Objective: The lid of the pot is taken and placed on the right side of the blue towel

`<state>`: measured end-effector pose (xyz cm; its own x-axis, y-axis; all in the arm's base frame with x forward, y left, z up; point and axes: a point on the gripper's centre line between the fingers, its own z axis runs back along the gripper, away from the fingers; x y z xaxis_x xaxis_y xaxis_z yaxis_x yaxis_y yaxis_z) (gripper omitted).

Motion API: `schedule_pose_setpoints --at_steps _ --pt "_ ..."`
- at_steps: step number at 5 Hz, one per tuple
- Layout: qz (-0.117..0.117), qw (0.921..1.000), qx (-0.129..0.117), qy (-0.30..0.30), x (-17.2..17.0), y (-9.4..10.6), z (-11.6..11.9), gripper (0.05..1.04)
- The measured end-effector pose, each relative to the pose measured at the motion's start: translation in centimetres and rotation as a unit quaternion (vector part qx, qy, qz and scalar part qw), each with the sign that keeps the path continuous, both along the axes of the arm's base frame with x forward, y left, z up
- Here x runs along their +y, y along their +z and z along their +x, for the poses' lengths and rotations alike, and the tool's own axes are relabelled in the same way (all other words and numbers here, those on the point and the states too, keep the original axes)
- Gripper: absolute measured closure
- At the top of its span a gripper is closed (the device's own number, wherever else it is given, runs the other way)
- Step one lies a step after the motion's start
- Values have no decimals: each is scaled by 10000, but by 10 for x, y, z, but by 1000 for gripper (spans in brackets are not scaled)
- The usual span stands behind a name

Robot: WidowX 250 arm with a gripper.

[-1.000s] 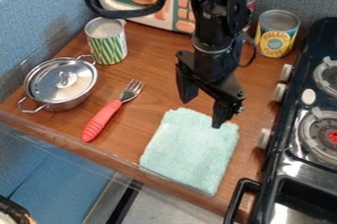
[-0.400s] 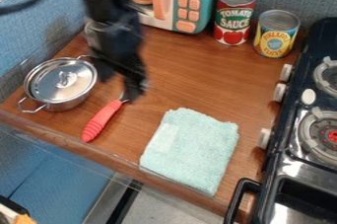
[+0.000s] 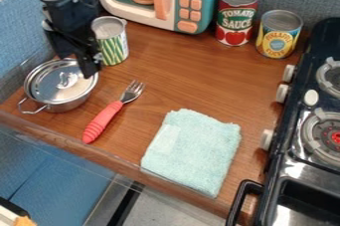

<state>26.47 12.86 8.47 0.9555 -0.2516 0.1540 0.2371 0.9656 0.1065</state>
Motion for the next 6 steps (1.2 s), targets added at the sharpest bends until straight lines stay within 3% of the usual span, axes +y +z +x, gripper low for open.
schedule_pose_setpoints --at_steps 2,3,5,6 --pt "-335 9982 216 443 23 -26 -8 85" --pt "-466 9962 413 602 31 -50 -7 85" --pt "-499 9950 414 762 42 -57 3 83" --pt "-501 9945 372 838 45 -57 9 155"
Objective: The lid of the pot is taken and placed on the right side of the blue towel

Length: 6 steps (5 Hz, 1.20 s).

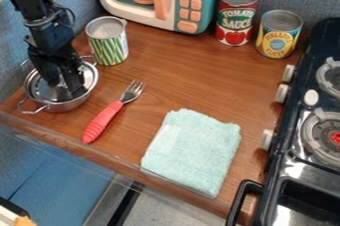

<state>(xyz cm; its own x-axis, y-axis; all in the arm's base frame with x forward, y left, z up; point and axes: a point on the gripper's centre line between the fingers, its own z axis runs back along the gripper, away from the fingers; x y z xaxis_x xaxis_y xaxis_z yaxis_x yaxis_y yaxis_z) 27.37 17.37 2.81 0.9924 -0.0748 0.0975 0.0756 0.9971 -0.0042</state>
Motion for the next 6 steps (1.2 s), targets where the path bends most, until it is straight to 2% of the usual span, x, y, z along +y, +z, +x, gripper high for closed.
schedule_pose_setpoints --at_steps 1,2,3,4,5,6 --pt "19 10000 -37 1 -2 1 5 438" --pt "56 9999 30 -95 -8 2 9 710" --pt "55 9998 87 -188 -15 3 13 923" --pt "60 9991 181 -378 -29 6 20 1022" --pt "255 9980 -18 -571 -44 34 30 1032" --pt "409 9953 -362 -798 -78 65 43 1032"
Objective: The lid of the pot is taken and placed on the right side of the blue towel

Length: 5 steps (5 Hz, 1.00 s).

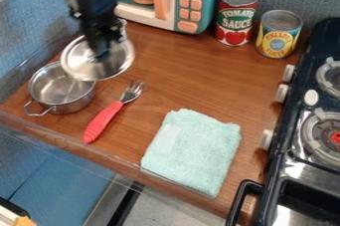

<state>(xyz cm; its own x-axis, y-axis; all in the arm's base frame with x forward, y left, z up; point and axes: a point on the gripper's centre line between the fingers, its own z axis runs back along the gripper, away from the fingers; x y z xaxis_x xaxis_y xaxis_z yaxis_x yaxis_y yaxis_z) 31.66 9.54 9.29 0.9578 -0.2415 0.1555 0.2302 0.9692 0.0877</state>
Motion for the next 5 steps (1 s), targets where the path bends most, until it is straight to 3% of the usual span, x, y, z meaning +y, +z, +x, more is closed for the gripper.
schedule_pose_setpoints --at_steps 1,2,3,4,5 --pt "-125 9989 -216 -389 -44 5 11 1032" --pt "-333 9964 -192 -756 -91 -2 11 1032" --pt "-454 9940 -76 -990 -127 -15 -1 1032" --pt "-574 9929 14 -1044 -142 -28 -9 1032" --pt "-628 9908 260 -1169 -154 -48 -13 1032"
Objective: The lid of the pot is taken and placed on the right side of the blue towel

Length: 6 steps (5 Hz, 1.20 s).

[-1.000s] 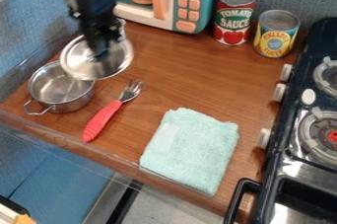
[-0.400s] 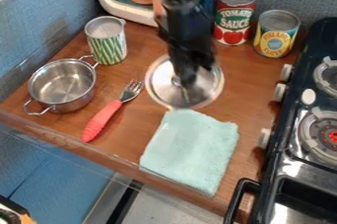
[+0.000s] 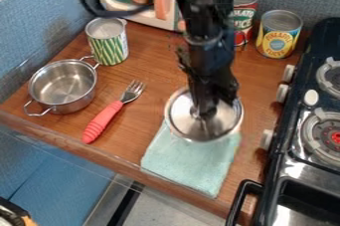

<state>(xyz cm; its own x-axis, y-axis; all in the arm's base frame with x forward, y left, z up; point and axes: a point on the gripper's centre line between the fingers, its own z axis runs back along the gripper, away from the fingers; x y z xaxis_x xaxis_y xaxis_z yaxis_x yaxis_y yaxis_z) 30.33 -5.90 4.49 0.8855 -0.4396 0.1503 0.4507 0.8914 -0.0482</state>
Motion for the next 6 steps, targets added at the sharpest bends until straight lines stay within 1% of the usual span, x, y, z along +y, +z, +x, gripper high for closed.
schedule_pose_setpoints --at_steps 1,2,3,4,5,6 --pt "108 9994 289 -143 -9 -16 -11 1032" --pt "225 9988 402 -194 -12 -23 -19 1032" --pt "306 9986 410 -160 -11 -23 -19 1001" --pt "445 9978 464 -145 -8 -23 -21 869" --pt "627 9977 260 -42 -8 -2 -20 589" --pt "636 9975 -142 284 -7 31 -19 315"
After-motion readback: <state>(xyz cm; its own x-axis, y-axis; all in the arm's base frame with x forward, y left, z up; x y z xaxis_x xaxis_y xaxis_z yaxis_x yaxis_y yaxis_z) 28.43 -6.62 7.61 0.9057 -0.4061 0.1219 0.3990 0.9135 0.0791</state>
